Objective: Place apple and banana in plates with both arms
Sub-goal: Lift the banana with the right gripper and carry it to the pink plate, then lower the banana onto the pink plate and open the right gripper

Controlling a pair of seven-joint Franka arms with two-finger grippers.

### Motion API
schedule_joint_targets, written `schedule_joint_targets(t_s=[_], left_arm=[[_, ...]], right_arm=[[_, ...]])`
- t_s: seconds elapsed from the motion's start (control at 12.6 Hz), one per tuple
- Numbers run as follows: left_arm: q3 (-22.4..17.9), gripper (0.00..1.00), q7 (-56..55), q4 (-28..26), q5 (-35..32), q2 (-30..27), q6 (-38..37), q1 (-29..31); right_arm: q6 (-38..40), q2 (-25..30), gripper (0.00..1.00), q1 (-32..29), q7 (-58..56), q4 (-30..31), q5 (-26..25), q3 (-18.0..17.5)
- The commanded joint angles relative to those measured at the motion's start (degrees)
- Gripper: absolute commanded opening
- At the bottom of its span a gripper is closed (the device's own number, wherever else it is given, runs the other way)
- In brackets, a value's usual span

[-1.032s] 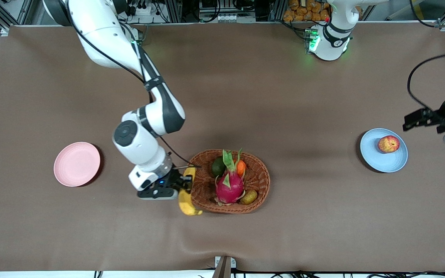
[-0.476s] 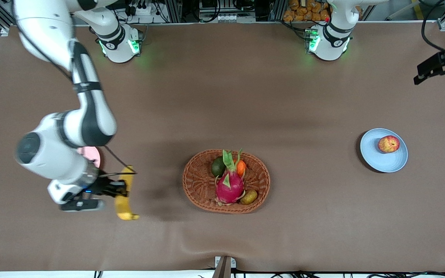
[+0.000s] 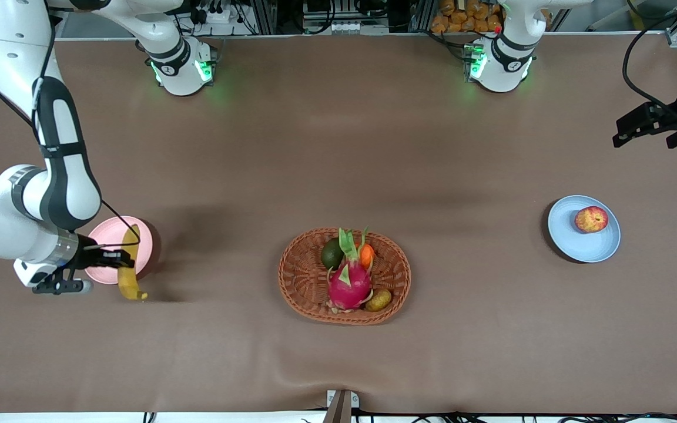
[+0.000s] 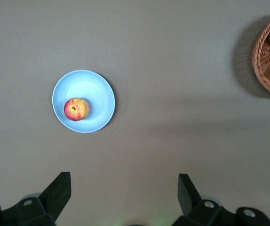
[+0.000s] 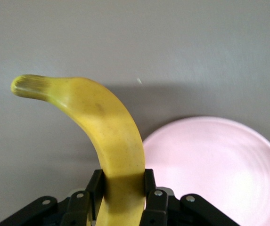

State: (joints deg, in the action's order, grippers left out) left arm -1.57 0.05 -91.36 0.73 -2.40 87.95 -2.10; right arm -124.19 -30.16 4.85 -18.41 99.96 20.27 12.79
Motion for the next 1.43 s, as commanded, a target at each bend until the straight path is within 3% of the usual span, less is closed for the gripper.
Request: schedule_joint_targets(t_s=[0.0,0.16,0.24,0.32,0.4,0.71,0.95,1.27,1.35], left_arm=[[-1.1,1.00,-0.6,1.4,-0.9,0.6,0.5,-0.8],[-2.4,1.00,0.5,1.5,-0.7,1.2,2.1,-0.8],[-2.4,1.00,2.0,1.5,-0.6,0.9,2.1,-0.7],[-2.5,1.00,1.2,1.4,-0.3,0.6,1.8,-0.6],[-2.4,1.00,-0.9,1.5,-0.2,0.6,1.7,-0.7],[-2.1,1.00,-3.3,1.6,-0.3,0.6,1.7,-1.2],[-2.1,1.00,-3.9,1.5,-0.3,0.7,1.7,-1.5],[-2.0,1.00,-4.4,1.4,-0.1,0.8,1.7,-1.4],[-2.0,1.00,-4.4,1.4,0.0,0.8,1.7,-1.4]], right_arm=[[0.4,3.2,0.21,0.0,-0.8,5.2,0.0,1.0],[1.1,2.7,0.27,-0.4,-0.8,5.2,-0.8,2.6],[1.8,2.6,0.35,-0.9,-0.8,5.3,-0.8,2.6],[2.7,2.7,0.64,-0.9,-0.7,5.2,-0.8,2.6],[4.2,3.3,1.00,-0.8,-0.6,5.0,-0.8,2.6],[15.6,5.6,1.00,-0.3,0.1,-3.3,-1.0,2.7],[24.9,7.6,1.00,0.9,7.0,-12.1,-7.7,2.7],[29.8,16.3,1.00,2.0,12.0,-11.7,-12.3,1.5],[31.3,19.4,1.00,0.7,12.1,-11.7,-15.3,-1.9]])
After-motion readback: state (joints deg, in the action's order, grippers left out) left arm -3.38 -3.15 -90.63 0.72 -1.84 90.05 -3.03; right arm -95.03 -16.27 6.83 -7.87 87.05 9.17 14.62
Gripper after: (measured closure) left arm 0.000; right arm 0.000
